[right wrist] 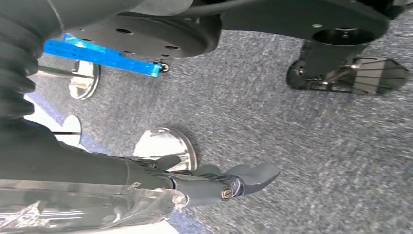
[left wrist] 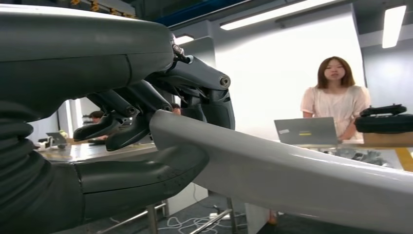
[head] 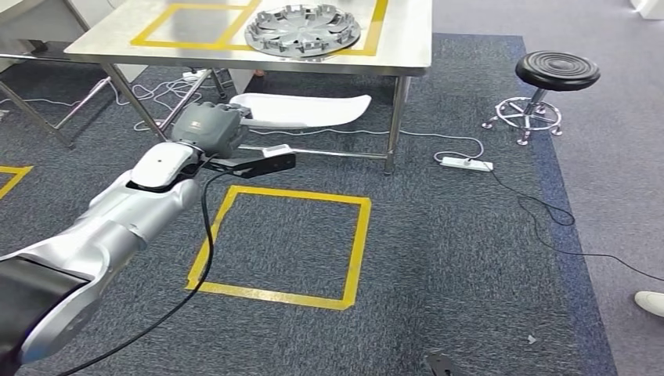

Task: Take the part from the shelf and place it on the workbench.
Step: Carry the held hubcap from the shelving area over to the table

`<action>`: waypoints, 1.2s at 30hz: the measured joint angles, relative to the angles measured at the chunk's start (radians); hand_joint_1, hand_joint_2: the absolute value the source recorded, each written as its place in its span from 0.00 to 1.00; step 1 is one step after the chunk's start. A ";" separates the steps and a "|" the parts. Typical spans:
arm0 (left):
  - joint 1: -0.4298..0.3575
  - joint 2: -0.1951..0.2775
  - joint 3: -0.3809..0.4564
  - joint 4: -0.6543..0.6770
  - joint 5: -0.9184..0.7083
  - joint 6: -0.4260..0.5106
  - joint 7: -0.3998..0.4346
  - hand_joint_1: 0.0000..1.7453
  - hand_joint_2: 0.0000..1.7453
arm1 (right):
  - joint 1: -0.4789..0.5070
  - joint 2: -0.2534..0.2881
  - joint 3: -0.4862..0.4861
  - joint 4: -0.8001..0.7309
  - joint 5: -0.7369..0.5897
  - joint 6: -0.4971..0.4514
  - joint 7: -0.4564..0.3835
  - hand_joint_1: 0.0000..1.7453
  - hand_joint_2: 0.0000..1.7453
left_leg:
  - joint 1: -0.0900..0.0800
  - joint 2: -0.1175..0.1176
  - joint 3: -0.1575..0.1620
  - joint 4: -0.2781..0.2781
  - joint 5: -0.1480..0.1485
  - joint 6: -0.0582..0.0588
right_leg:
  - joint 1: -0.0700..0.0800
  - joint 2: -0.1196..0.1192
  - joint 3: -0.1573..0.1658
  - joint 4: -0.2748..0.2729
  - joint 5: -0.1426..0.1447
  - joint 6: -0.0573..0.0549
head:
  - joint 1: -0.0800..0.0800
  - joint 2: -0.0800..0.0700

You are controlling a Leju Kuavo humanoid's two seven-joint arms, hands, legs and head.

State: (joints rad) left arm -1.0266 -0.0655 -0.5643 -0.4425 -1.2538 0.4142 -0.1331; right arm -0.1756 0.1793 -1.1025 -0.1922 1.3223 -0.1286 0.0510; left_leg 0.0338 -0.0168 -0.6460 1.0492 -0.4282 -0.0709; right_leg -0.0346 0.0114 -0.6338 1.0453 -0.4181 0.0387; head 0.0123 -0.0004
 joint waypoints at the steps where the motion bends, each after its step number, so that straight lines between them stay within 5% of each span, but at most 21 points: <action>1: -0.001 0.000 0.000 0.000 0.000 0.000 0.000 1.00 1.00 | -0.001 0.000 0.000 0.000 0.001 0.000 0.000 0.00 1.00 | -0.002 0.003 -0.031 0.061 -0.026 0.001 | 0.000 -0.001 0.003 0.000 -0.003 -0.005 | -0.001 0.000; 3: 0.000 0.000 0.000 0.001 0.000 0.000 0.000 1.00 1.00 | -0.001 0.000 0.000 0.000 0.002 0.000 0.000 0.00 1.00 | -0.004 0.004 -0.107 0.194 -0.069 0.003 | 0.002 -0.004 0.010 0.000 -0.009 -0.011 | -0.001 0.000; 5: 0.002 0.003 0.000 0.002 0.000 0.000 0.000 1.00 1.00 | -0.001 0.000 0.000 0.000 0.003 0.000 0.000 0.00 1.00 | -0.005 0.004 -0.137 0.224 -0.048 0.006 | 0.002 -0.004 0.018 0.000 -0.016 -0.011 | -0.002 0.000; 7: 0.001 0.005 0.000 0.003 0.000 0.000 0.001 1.00 1.00 | -0.001 0.000 0.000 0.000 0.004 0.000 0.000 0.00 1.00 | -0.005 0.008 -0.100 0.125 0.027 0.010 | 0.000 -0.003 0.029 0.000 -0.025 -0.004 | -0.003 0.000; 9: -0.003 0.005 -0.001 0.003 0.000 0.000 0.000 1.00 1.00 | -0.002 0.000 0.000 0.000 0.005 0.000 -0.001 0.00 1.00 | -0.006 0.015 -0.048 0.010 0.073 0.014 | 0.005 -0.003 0.034 0.002 -0.036 0.010 | -0.004 0.000; 14: -0.003 0.004 -0.001 0.004 -0.001 0.000 0.001 1.00 1.00 | -0.003 -0.001 0.000 0.000 0.006 0.000 -0.001 0.00 1.00 | -0.009 0.013 -0.026 -0.034 0.055 0.043 | 0.006 -0.007 0.036 0.006 -0.057 0.033 | 0.001 0.000; 16: -0.004 0.003 0.000 0.004 0.000 0.000 0.001 1.00 1.00 | -0.004 0.000 0.000 0.000 0.006 0.000 -0.001 0.00 1.00 | -0.012 0.009 -0.018 -0.035 0.048 0.057 | 0.009 -0.008 -0.012 0.097 -0.096 0.033 | 0.004 0.000; 18: -0.002 0.001 -0.001 0.004 0.000 -0.001 0.001 1.00 1.00 | -0.005 0.000 0.000 0.000 0.006 0.000 -0.001 0.00 1.00 | -0.019 0.004 -0.008 -0.034 0.039 0.067 | 0.015 -0.008 -0.096 0.236 -0.137 0.027 | 0.008 0.000; 20: 0.003 0.000 -0.001 0.005 0.000 -0.001 0.001 1.00 1.00 | -0.007 0.000 0.000 0.000 0.005 0.000 -0.002 0.00 1.00 | -0.027 0.000 0.007 -0.034 0.027 0.072 | 0.021 -0.008 -0.142 0.281 -0.118 0.019 | 0.008 0.000; 23: 0.003 -0.002 -0.001 0.005 0.000 -0.001 0.000 1.00 1.00 | -0.007 -0.001 0.000 0.000 0.004 0.000 -0.002 0.00 1.00 | -0.034 -0.005 0.038 -0.034 0.005 0.071 | 0.032 -0.006 -0.083 0.108 0.011 -0.002 | 0.008 0.000; 25: 0.001 -0.002 -0.001 0.006 0.000 -0.001 0.000 1.00 1.00 | -0.007 -0.001 0.000 0.000 0.003 0.000 -0.001 0.00 1.00 | -0.037 -0.006 0.046 -0.034 -0.005 0.064 | 0.038 -0.004 -0.041 0.016 0.041 -0.012 | 0.006 0.000; 30: -0.001 -0.001 0.000 0.006 0.000 0.000 0.000 1.00 1.00 | -0.005 -0.001 -0.001 0.000 0.002 0.000 -0.002 0.00 1.00 | -0.036 -0.002 0.033 -0.004 -0.030 0.039 | 0.033 -0.001 -0.017 -0.011 0.026 -0.029 | 0.003 0.000; 34: 0.005 0.000 -0.001 0.006 0.001 0.000 0.000 1.00 1.00 | -0.006 -0.001 -0.001 0.000 0.003 0.000 -0.002 0.00 1.00 | -0.031 0.001 -0.109 0.213 -0.090 0.025 | 0.027 -0.004 0.003 -0.015 0.009 -0.035 | 0.000 0.000; 36: 0.010 0.002 -0.001 0.007 0.001 0.000 0.000 1.00 1.00 | -0.004 -0.001 -0.001 0.000 0.003 0.000 -0.002 0.00 1.00 | -0.028 0.002 -0.131 0.209 -0.044 0.022 | 0.023 -0.003 0.019 -0.015 -0.004 -0.030 | -0.001 0.000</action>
State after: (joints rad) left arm -1.0166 -0.0631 -0.5650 -0.4358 -1.2528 0.4138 -0.1328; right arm -0.1793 0.1785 -1.1036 -0.1923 1.3249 -0.1289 0.0492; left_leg 0.0055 -0.0146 -0.7765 1.2584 -0.4720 -0.0487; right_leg -0.0113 0.0088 -0.6152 1.0307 -0.4222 0.0082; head 0.0115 -0.0004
